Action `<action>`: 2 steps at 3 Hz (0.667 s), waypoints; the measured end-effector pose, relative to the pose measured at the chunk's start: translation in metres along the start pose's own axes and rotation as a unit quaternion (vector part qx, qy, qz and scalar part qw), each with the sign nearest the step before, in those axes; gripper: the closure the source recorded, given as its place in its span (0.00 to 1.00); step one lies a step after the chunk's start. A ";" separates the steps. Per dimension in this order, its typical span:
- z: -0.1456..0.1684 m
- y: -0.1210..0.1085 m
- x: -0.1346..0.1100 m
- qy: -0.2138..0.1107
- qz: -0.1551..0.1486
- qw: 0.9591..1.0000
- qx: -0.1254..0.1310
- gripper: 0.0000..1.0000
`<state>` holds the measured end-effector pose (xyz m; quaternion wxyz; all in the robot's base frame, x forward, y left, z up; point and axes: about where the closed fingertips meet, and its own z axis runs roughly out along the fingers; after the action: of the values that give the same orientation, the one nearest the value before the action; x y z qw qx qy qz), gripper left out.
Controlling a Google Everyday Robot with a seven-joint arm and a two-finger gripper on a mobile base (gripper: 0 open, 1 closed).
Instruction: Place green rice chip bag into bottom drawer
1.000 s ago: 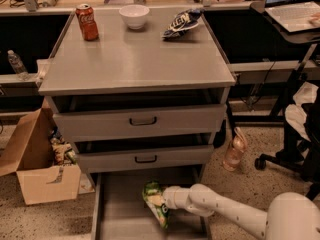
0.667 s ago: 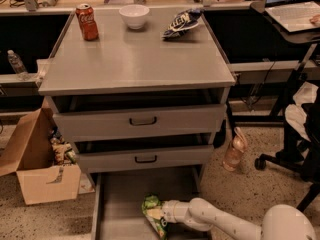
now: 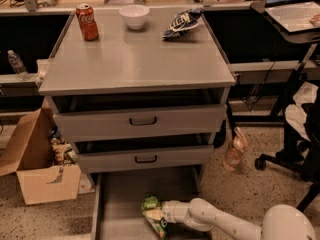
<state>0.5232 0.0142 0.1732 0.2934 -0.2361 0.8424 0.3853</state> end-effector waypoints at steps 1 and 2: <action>0.000 0.000 0.000 0.000 0.000 1.000 0.000 0.05; 0.000 0.000 0.000 0.000 0.000 1.000 0.000 0.00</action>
Offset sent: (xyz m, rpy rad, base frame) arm 0.0000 0.0000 0.0000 0.0000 0.0000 0.0000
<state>0.5232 0.0143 0.1732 0.2934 -0.2361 0.8424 0.3854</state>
